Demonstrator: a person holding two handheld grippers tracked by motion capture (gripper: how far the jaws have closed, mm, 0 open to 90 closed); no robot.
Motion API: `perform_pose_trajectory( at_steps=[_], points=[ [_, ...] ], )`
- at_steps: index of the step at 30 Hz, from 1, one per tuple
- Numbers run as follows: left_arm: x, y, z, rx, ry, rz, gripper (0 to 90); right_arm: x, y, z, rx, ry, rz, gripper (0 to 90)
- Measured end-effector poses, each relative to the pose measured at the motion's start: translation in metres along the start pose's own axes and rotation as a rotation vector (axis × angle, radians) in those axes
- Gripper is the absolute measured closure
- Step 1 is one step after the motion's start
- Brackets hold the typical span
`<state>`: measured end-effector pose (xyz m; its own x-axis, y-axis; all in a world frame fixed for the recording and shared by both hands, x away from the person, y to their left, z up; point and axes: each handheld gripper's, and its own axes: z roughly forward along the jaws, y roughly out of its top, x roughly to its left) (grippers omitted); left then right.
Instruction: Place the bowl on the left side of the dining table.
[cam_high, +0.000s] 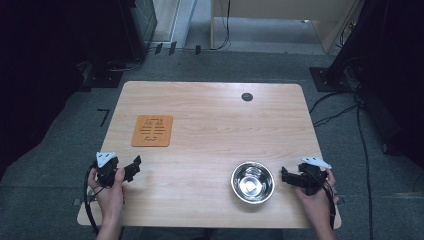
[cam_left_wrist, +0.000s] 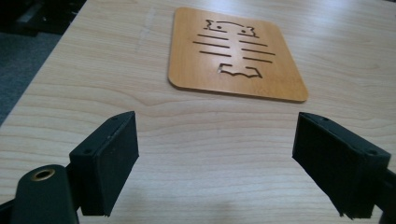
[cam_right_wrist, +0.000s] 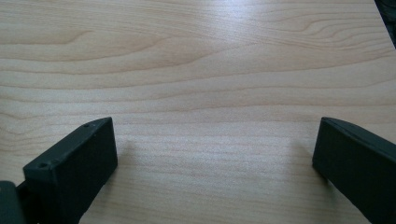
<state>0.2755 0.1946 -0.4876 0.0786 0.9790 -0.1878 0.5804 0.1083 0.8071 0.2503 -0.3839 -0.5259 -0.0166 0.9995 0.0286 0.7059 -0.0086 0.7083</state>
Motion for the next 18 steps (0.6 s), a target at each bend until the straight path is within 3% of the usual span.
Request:
perform_pose_trajectory(
  at_steps=[7, 18],
  points=[
    [-0.017, 0.001, -0.001, 0.016, -0.065, 0.013, 14.2, 0.0, 0.0, 0.0, 0.0, 0.0, 0.0, 0.0],
    [-0.05, 0.0, 0.007, 0.006, -0.089, 0.063, 14.1, 0.0, 0.0, 0.0, 0.0, 0.0, 0.0, 0.0]
  ],
)
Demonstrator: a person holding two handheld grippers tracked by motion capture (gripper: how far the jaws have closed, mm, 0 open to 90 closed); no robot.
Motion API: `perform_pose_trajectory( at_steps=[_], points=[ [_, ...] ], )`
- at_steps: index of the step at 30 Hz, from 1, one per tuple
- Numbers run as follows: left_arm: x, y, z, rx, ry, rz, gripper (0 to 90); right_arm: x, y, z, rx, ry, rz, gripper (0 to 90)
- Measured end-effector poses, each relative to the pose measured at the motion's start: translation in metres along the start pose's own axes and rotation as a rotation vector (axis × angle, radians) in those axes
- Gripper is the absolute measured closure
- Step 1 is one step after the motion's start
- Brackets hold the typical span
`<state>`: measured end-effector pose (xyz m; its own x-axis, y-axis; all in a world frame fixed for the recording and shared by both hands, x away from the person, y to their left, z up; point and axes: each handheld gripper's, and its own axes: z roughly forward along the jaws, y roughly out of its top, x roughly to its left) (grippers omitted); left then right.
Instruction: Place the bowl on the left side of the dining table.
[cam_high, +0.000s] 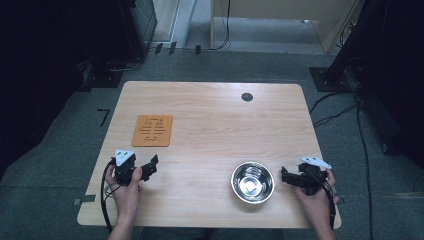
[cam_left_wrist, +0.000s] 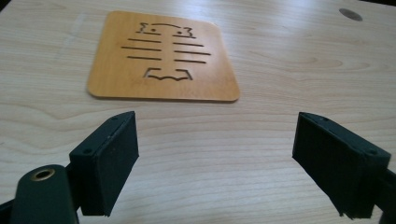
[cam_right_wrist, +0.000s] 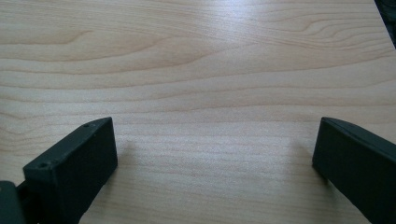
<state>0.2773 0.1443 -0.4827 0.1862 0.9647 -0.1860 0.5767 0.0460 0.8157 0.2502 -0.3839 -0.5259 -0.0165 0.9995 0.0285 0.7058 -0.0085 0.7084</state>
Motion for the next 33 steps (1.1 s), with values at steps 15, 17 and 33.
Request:
perform_pose_trajectory(
  at_steps=[15, 17, 33],
  points=[
    [-0.048, 0.002, 0.017, 0.01, -0.087, 0.05, 14.1, 0.0, 0.0, 0.0, 0.0, 0.0, 0.0, 0.0],
    [-0.054, 0.002, 0.02, 0.015, -0.098, 0.057, 14.1, 0.0, 0.0, 0.0, 0.0, 0.0, 0.0, 0.0],
    [-0.099, -0.003, 0.033, 0.041, -0.175, 0.105, 14.1, 0.0, 0.0, 0.0, 0.0, 0.0, 0.0, 0.0]
  ],
)
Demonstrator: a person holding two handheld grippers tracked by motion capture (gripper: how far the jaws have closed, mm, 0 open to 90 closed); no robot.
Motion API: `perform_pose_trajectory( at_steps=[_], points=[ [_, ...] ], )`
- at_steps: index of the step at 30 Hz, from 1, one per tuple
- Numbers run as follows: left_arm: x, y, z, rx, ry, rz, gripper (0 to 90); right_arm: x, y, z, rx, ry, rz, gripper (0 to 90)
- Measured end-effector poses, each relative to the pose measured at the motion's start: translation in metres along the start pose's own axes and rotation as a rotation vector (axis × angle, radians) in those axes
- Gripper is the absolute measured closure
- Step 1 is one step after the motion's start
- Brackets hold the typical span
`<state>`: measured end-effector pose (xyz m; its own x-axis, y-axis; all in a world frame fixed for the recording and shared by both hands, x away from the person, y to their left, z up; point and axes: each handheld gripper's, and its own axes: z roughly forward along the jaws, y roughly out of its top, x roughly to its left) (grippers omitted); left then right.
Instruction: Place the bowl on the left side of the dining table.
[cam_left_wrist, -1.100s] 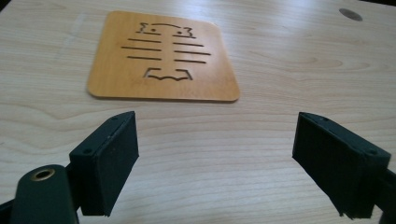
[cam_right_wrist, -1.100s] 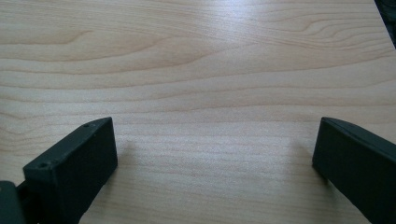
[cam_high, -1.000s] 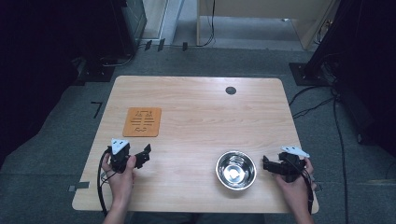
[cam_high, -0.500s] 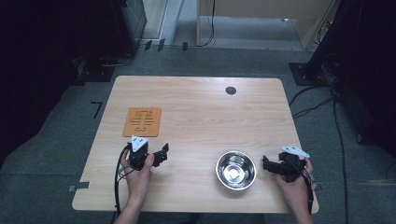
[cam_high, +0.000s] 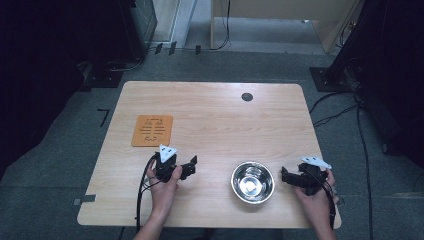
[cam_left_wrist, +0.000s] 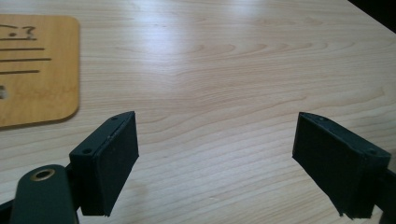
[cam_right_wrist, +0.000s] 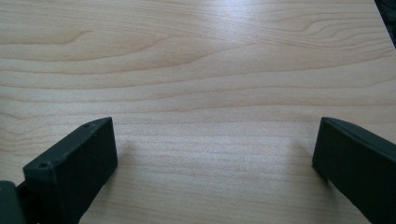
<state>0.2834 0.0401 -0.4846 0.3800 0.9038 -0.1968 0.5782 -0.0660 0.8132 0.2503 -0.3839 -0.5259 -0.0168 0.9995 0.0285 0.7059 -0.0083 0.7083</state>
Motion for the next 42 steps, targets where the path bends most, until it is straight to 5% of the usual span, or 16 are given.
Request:
perform_pose_trajectory(
  at_steps=[33, 42],
  points=[
    [-0.073, -0.004, 0.025, 0.036, -0.146, 0.047, 14.1, 0.0, 0.0, 0.0, 0.0, 0.0, 0.0, 0.0],
    [-0.088, -0.009, 0.026, 0.014, -0.2, 0.055, 14.1, 0.0, 0.0, 0.0, 0.0, 0.0, 0.0, 0.0]
  ],
)
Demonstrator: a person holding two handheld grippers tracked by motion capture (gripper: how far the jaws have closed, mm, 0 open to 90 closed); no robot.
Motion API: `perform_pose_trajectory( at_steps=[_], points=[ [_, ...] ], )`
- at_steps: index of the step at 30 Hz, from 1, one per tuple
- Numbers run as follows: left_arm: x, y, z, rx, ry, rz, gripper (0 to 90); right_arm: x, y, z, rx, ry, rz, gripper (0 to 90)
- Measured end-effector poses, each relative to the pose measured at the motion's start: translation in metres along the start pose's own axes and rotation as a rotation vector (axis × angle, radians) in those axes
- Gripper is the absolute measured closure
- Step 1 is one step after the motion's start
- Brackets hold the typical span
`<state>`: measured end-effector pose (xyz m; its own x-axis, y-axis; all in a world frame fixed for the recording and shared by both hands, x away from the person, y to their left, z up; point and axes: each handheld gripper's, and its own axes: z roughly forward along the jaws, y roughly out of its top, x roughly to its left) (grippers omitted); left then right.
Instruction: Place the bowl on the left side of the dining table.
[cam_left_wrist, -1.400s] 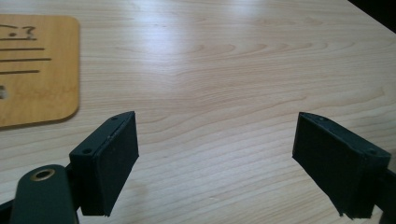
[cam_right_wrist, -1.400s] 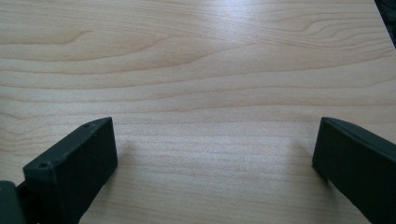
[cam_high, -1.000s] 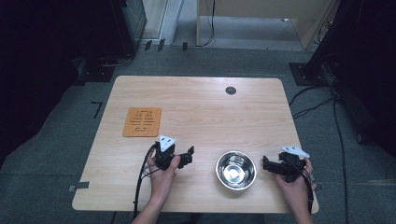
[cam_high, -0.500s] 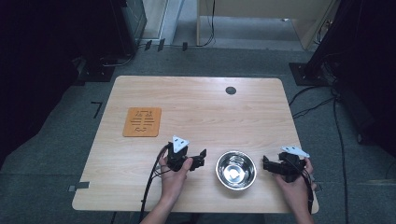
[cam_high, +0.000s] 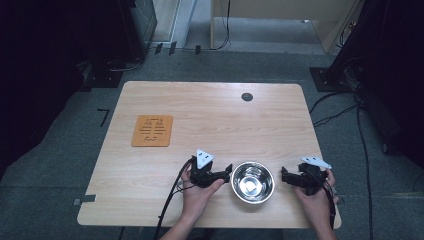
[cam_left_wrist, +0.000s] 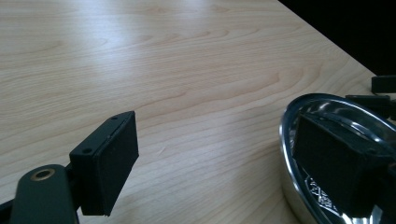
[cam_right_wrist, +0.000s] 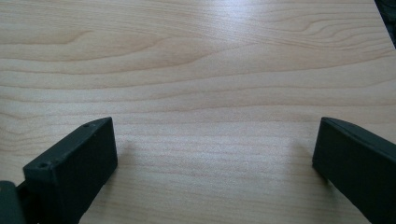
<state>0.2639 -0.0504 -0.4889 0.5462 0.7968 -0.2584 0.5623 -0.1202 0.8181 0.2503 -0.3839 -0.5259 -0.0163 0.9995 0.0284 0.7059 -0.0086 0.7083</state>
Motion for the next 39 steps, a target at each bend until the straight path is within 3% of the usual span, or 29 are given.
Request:
perform_pose_trajectory(
  at_steps=[5, 7, 15, 18, 24, 28, 31, 34, 39],
  points=[
    [-0.009, -0.005, 0.006, 0.026, -0.026, 0.018, 14.3, 0.0, 0.0, 0.0, 0.0, 0.0, 0.0, 0.0],
    [-0.014, -0.007, 0.008, 0.031, -0.015, 0.023, 14.9, 0.0, 0.0, 0.0, 0.0, 0.0, 0.0, 0.0],
    [-0.026, -0.012, 0.016, 0.076, -0.019, -0.018, 44.7, 0.0, 0.0, 0.0, 0.0, 0.0, 0.0, 0.0],
    [-0.029, -0.015, 0.02, 0.092, 0.01, -0.018, 51.4, 0.0, 0.0, 0.0, 0.0, 0.0, 0.0, 0.0],
    [-0.037, -0.018, 0.029, 0.137, 0.015, -0.017, 62.3, 0.0, 0.0, 0.0, 0.0, 0.0, 0.0, 0.0],
    [-0.035, -0.018, 0.032, 0.153, 0.002, -0.025, 68.6, 0.0, 0.0, 0.0, 0.0, 0.0, 0.0, 0.0],
    [-0.032, -0.016, 0.03, 0.146, -0.007, -0.035, 78.3, 0.0, 0.0, 0.0, 0.0, 0.0, 0.0, 0.0],
    [-0.026, -0.014, 0.03, 0.151, -0.042, -0.057, 79.7, 0.0, 0.0, 0.0, 0.0, 0.0, 0.0, 0.0],
    [-0.014, -0.008, 0.021, 0.086, -0.063, -0.112, 82.8, 0.0, 0.0, 0.0, 0.0, 0.0, 0.0, 0.0]
  ],
)
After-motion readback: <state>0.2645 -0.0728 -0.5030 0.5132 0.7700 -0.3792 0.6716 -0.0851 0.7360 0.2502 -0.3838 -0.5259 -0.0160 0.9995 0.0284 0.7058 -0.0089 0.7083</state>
